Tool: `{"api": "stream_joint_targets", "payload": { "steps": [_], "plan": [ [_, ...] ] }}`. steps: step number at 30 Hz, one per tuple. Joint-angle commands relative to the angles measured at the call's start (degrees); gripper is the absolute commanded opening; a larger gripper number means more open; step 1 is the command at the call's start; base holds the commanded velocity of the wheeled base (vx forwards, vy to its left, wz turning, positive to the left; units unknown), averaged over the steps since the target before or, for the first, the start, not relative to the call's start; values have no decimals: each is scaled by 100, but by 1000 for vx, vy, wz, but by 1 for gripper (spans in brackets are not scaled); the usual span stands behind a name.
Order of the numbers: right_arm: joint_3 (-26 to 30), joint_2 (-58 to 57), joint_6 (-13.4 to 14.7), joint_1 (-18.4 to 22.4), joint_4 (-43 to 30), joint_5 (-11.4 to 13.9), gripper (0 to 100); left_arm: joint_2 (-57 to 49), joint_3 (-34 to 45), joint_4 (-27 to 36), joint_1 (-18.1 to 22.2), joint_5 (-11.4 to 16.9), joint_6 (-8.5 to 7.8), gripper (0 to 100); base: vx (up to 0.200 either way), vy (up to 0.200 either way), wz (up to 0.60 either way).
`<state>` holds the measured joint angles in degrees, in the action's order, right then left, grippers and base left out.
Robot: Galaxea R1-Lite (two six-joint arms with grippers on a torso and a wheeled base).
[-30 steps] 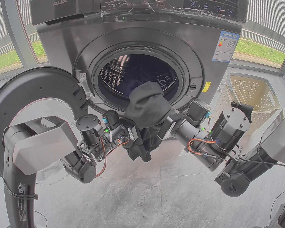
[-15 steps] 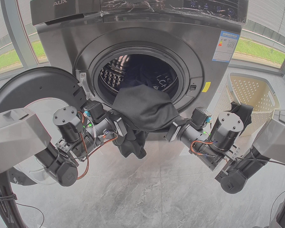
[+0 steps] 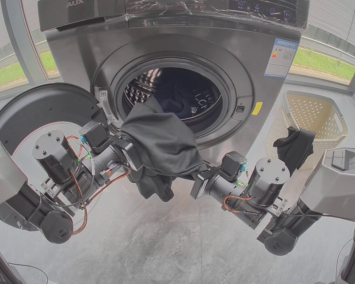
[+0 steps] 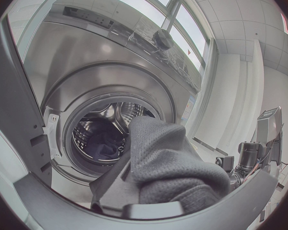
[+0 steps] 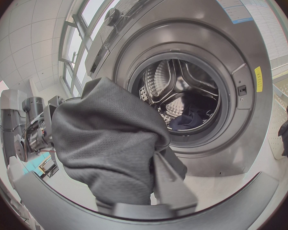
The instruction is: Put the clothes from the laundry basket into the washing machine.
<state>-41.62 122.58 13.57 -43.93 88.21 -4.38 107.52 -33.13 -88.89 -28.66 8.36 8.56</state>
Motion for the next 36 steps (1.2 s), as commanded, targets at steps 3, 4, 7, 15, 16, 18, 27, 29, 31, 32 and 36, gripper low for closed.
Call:
{"api": "stream_joint_targets", "payload": {
  "steps": [3,4,7,15,16,18,27,29,31,32,36],
  "plan": [
    [532,-278,-56,-221,-6,112,100,-65,-18,-5,-8,-19,-3,0,0,0,0],
    [532,-278,-56,-221,-6,112,100,-65,-18,-5,-8,-19,-3,0,0,0,0],
    [1130,-542,-153,-361,3,394,100,6,0,-5,1,-10,-12,0,0,0,0],
    [2641,-1139,-232,-238,3,587,100,85,158,-14,36,-1,-30,0,0,0,0],
    [2747,-1210,-205,-115,3,587,100,67,193,-5,45,-1,-38,0,0,0,0],
    [2800,-1289,-197,43,3,569,100,58,228,-5,45,-1,-65,0,0,0,0],
    [2756,-1509,-179,957,3,490,100,-170,817,-14,168,7,-135,0,0,0,0],
    [2756,-1509,-188,1106,3,490,100,-179,888,-14,212,16,-144,0,0,0,0],
    [2782,-1500,-188,1150,3,499,100,-240,976,-14,203,43,-144,0,0,0,0],
    [2791,-1500,-188,1150,3,490,100,-249,1002,-14,203,51,-153,0,0,0,0],
    [2782,-1509,-179,1080,3,490,100,-249,1081,-14,185,51,-223,0,50,0,0]
  ]
}}
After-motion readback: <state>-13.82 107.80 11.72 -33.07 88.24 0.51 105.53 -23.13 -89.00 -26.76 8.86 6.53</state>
